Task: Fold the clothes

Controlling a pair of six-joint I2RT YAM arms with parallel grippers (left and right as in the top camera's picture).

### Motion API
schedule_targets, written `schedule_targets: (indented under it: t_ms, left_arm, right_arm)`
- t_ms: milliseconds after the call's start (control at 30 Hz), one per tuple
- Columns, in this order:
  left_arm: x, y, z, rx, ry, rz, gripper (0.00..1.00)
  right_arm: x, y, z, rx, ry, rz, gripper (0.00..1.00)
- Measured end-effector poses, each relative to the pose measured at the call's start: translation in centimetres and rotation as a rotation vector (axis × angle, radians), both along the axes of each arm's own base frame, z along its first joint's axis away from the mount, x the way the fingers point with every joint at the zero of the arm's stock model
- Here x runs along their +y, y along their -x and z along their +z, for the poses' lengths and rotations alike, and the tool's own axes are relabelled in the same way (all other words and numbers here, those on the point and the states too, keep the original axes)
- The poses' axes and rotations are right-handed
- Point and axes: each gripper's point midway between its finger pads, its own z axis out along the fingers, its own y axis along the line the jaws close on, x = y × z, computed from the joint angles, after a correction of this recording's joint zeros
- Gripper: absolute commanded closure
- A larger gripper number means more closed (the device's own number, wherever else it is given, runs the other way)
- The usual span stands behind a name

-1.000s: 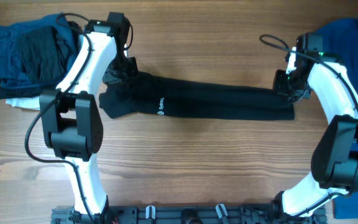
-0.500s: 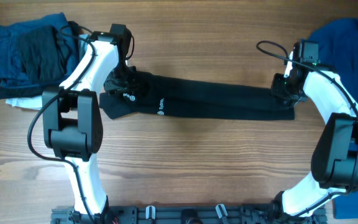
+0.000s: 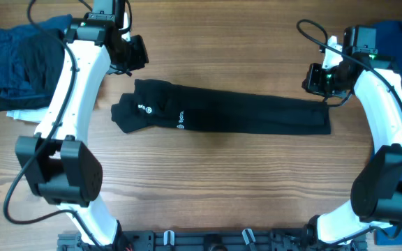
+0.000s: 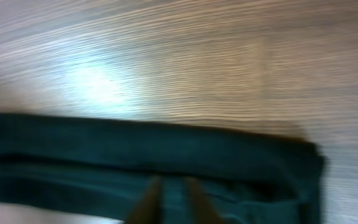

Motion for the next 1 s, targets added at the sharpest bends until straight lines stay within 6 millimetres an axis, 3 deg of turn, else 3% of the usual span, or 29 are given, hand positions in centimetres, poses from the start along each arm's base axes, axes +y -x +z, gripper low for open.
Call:
schedule_targets:
  t_ms: [133, 367, 533, 700, 1000]
  left_arm:
    - [-2.1, -0.2, -2.5, 0.062, 0.08, -0.036, 0.96]
    - [-8.4, -0.2, -8.4, 0.157, 0.169, -0.158, 0.96]
    - [-12.4, 0.0, -9.3, 0.134, 0.183, -0.244, 0.96]
    - [-15.5, 0.4, -9.2, 0.096, 0.175, -0.31, 0.96]
    - [-15.7, 0.5, -9.3, 0.091, 0.153, -0.316, 0.95]
  right_arm:
    - [1.9, -0.4, -0.5, -0.031, -0.046, 0.046, 0.96]
    - [6.9, 0.7, -4.7, -0.058, -0.079, 0.17, 0.96]
    - [8.3, 0.6, -6.4, -0.12, -0.078, 0.206, 0.96]
    - [7.6, 1.0, -8.2, -0.131, -0.045, 0.165, 0.95]
    - [7.1, 2.2, -9.8, -0.102, -0.028, 0.142, 0.96]
